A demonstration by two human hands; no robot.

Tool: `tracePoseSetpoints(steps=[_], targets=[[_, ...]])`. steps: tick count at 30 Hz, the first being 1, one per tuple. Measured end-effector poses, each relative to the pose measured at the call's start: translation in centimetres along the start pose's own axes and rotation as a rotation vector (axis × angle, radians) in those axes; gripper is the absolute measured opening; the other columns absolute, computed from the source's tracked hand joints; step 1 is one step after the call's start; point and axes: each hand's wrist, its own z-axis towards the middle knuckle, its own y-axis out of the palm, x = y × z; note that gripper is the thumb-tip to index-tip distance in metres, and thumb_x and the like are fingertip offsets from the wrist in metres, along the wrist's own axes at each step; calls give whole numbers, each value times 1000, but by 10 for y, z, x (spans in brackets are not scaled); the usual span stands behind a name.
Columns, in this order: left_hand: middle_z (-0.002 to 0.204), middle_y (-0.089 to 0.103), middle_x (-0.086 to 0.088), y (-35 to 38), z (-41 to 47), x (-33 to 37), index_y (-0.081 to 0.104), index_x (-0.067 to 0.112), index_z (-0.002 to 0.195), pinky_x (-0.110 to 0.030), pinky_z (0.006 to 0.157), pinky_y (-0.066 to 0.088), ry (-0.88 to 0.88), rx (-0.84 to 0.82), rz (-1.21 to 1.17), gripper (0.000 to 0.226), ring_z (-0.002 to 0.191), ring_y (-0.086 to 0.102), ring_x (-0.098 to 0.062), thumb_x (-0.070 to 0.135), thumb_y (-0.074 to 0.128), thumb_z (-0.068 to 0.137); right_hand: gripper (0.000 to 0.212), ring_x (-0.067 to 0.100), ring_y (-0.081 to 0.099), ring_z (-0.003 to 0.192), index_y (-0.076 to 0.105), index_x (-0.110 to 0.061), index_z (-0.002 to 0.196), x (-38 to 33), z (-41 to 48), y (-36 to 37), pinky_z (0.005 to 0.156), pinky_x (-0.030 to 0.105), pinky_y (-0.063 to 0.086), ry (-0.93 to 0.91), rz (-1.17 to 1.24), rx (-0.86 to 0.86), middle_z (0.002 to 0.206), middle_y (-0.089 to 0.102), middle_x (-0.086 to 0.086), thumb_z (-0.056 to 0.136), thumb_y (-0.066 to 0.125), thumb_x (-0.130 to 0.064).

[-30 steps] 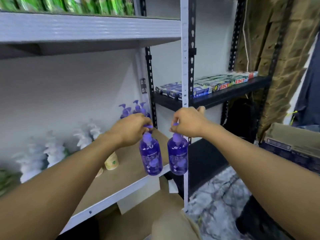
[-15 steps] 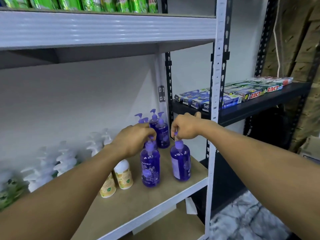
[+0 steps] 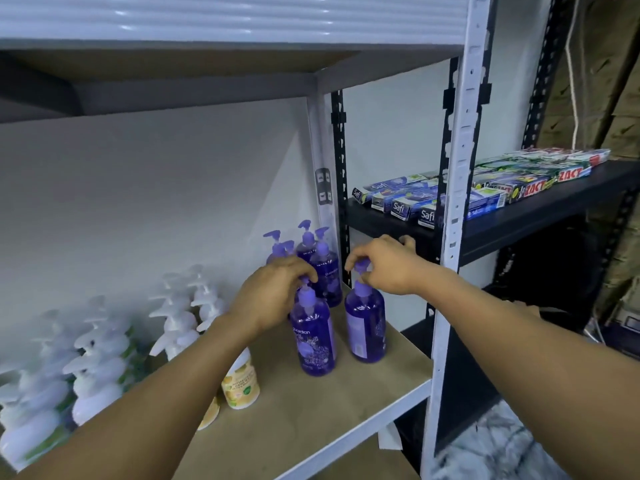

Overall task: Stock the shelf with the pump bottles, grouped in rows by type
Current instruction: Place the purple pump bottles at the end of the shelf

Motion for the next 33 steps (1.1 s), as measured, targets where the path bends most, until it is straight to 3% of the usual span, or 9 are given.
tracePoseSetpoints(steps=[5, 8, 10, 14, 19, 21, 26, 31, 33], targets=[[137, 60, 9, 35, -46, -1, 40, 34, 149, -34, 101, 50, -199, 160, -346, 63, 116, 62, -11, 6, 56, 95, 53, 20, 40, 131, 58, -37, 133, -1, -26, 36, 107, 46, 25, -44, 77, 294, 142, 51, -12, 85, 74, -24], [150, 48, 13, 59, -89, 5, 39, 30, 151, -33, 114, 39, -168, 161, -381, 64, 136, 46, -2, 7, 61, 95, 49, 23, 47, 121, 63, -27, 127, -10, -52, 65, 98, 44, 35, -98, 137, 604, 134, 55, -4, 81, 77, -17], [157, 37, 16, 70, -122, 12, 38, 32, 152, -28, 120, 29, -146, 104, -360, 63, 144, 32, 2, 15, 63, 97, 44, 23, 52, 112, 66, -23, 122, -18, -68, 86, 92, 44, 42, -105, 223, 711, 125, 59, -3, 80, 78, -14], [157, 31, 23, 92, -182, 3, 42, 39, 149, -21, 118, 26, -206, -13, -217, 52, 144, 31, 2, 47, 51, 98, 47, 16, 52, 113, 60, -26, 128, -35, -86, 129, 99, 44, 46, -24, 407, 576, 123, 59, -7, 85, 76, -21], [154, 38, 19, 92, -211, -9, 53, 36, 142, -23, 119, 24, -285, -155, -116, 78, 143, 35, -4, 80, 19, 88, 65, 14, 55, 118, 52, -24, 138, -54, -92, 167, 104, 39, 47, 95, 595, 382, 125, 57, -10, 81, 82, -24], [154, 36, 22, 87, -217, -9, 50, 36, 145, -23, 121, 20, -266, -185, -101, 85, 144, 31, -1, 83, 12, 86, 69, 14, 56, 117, 50, -24, 138, -61, -93, 179, 103, 37, 47, 125, 641, 380, 120, 52, -11, 78, 84, -22], [153, 29, 28, 77, -234, -18, 47, 41, 146, -25, 123, 16, -261, -214, -152, 83, 145, 21, 7, 86, 15, 84, 86, 17, 47, 128, 39, -21, 147, -68, -86, 208, 103, 24, 37, 179, 623, 419, 139, 48, 0, 76, 86, -23], [153, 33, 30, 67, -249, -29, 48, 44, 145, -22, 122, 17, -249, -210, -165, 66, 144, 21, 11, 77, 30, 91, 86, 29, 48, 123, 40, -12, 141, -66, -61, 222, 101, 43, 46, 242, 496, 462, 130, 51, 9, 71, 89, -27], [153, 31, 31, 63, -252, -33, 47, 44, 145, -20, 122, 15, -234, -217, -165, 62, 144, 19, 13, 74, 33, 92, 78, 29, 52, 116, 47, -10, 131, -62, -50, 222, 95, 42, 48, 257, 485, 476, 123, 55, 9, 69, 90, -27]])
